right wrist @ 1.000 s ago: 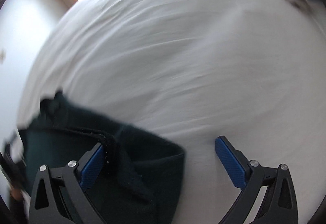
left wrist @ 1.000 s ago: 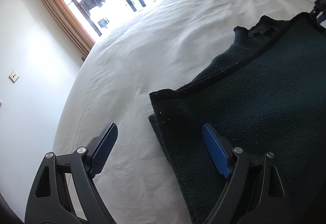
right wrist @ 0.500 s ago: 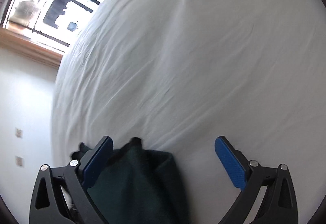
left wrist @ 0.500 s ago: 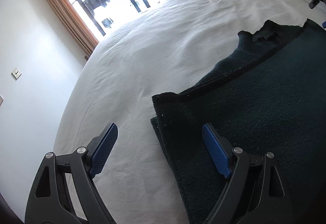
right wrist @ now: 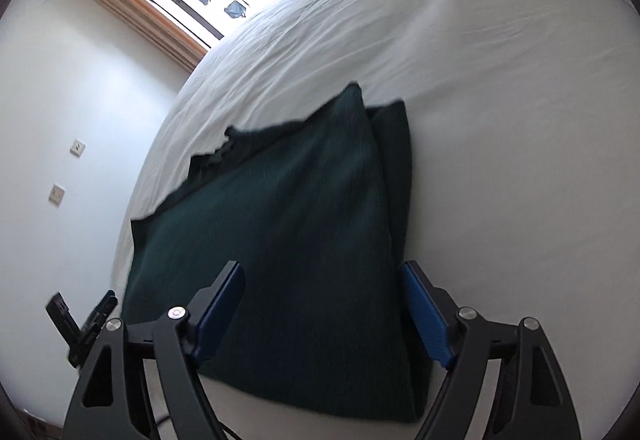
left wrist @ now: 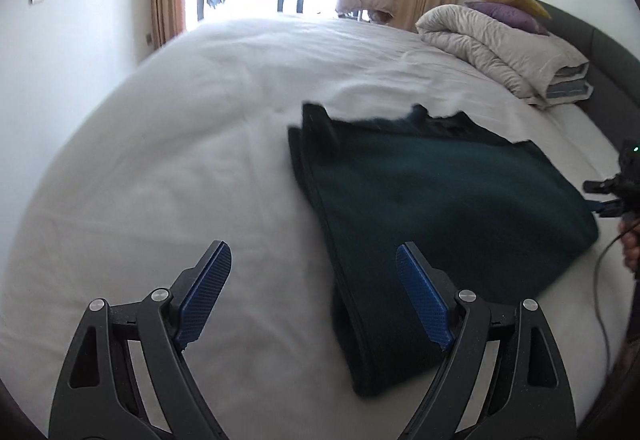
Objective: Fold small clothes
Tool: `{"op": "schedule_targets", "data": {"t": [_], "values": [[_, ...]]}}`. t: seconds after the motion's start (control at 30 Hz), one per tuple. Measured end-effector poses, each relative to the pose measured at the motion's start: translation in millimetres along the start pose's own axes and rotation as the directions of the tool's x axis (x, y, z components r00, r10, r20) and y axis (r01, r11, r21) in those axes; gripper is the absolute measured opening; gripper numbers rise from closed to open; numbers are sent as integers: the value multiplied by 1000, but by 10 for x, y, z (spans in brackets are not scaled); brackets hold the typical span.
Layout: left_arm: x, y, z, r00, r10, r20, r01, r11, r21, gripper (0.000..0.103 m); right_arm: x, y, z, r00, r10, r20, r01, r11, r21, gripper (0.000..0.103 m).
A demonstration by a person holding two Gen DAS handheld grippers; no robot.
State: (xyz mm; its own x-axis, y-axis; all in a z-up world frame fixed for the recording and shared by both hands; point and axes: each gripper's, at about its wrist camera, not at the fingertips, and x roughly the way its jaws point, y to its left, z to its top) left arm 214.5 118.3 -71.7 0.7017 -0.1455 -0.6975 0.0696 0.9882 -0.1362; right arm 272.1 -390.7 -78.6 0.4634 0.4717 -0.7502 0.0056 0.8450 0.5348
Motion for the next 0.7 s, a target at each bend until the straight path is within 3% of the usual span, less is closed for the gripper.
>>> {"op": "schedule_targets", "data": {"t": [0.07, 0.13, 0.17, 0.47, 0.7], "values": [[-33, -20, -154, 998, -60, -25, 59, 997, -46, 84, -58, -59, -123, 1000, 14, 26, -15, 999, 31, 80], [-14, -55, -250, 993, -106, -50, 102, 992, -67, 77, -82, -112, -148, 999, 29, 43, -32, 997, 65, 79], [4, -77, -295, 991, -117, -64, 112, 991, -70, 69, -114, -135, -183, 998, 27, 49, -30, 997, 73, 78], [147, -148, -314, 986, -133, -99, 127, 990, -68, 34, -397, -233, -358, 990, 66, 121, -72, 996, 44, 72], [208, -154, -269, 987, -124, -103, 118, 991, -60, 33, -243, -174, -379, 997, 22, 69, -22, 1000, -5, 64]]}}
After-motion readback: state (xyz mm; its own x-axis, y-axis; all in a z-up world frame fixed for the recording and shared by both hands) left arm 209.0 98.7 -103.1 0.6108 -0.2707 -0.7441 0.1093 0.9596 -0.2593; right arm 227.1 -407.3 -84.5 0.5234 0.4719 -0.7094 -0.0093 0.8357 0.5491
